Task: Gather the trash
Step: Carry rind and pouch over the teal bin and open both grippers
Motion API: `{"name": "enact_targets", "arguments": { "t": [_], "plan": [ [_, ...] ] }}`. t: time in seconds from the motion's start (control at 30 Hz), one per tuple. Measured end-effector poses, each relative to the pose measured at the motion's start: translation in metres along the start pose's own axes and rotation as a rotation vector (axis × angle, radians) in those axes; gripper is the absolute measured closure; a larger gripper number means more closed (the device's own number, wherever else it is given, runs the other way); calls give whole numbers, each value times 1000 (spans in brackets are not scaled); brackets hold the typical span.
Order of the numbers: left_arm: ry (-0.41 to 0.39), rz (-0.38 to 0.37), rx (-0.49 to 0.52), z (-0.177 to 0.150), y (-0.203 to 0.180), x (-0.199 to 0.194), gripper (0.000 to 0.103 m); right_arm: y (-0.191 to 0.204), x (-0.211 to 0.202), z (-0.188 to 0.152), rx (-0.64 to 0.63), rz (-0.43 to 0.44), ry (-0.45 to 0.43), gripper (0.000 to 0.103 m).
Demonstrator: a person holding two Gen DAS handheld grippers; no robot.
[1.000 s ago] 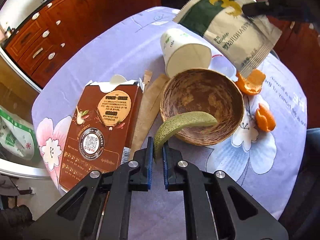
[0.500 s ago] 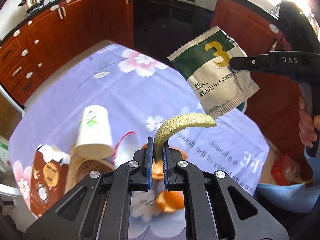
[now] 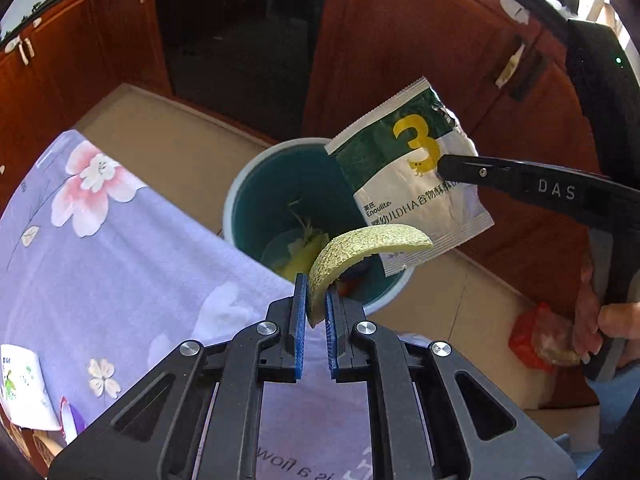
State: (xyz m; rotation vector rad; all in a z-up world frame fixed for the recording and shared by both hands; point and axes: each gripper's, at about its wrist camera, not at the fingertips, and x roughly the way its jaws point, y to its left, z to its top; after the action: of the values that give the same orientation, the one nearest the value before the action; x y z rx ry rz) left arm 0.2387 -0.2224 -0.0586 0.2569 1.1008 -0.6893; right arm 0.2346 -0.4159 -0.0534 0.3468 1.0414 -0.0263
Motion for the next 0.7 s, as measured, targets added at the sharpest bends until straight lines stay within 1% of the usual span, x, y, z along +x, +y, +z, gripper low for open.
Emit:
{"name": "enact_targets", "arguments": {
  "t": [0.07,0.2,0.23,0.3,0.33,0.37,0.4,0.43,0.47,0.5,0.53,0.57,0.6,0.7],
  "plan": [
    [12,-3,2,7,-7,13,94,-8,10,1,7,-12,18,100],
    [29,-3,-5,15,-13,27,93,-17,27,4,13,-6,50,100],
    [29,1,-5,16,-13,29,92,-18,30,5,13,2,56,96],
    [27,9,-4,17,-13,29,90,-19,34,8,15,16,56,94],
    [23,12,-2,18,-13,29,85,-19,35,10,20,29,54,74],
    [16,20,0,19,-13,28,65,-20,35,10,27,37,46,43],
    [1,34,1,19,-13,25,41,-21,35,10,31,41,30,33],
    [-21,53,1,19,-13,23,35,-20,34,10,29,45,14,29],
    [-37,63,-2,18,-12,20,29,-20,33,10,26,52,10,28],
    [-43,60,-7,18,-12,18,26,-20,34,11,32,60,14,26],
    [-42,57,-14,18,-11,17,24,-21,34,11,44,64,18,19],
    [-41,59,-23,18,-10,16,19,-20,32,13,50,64,18,14],
    [-45,66,-29,17,-9,14,13,-20,31,12,51,60,18,13],
    [-71,88,-43,13,-9,5,4,-16,24,11,40,49,9,11]
  ]
}}
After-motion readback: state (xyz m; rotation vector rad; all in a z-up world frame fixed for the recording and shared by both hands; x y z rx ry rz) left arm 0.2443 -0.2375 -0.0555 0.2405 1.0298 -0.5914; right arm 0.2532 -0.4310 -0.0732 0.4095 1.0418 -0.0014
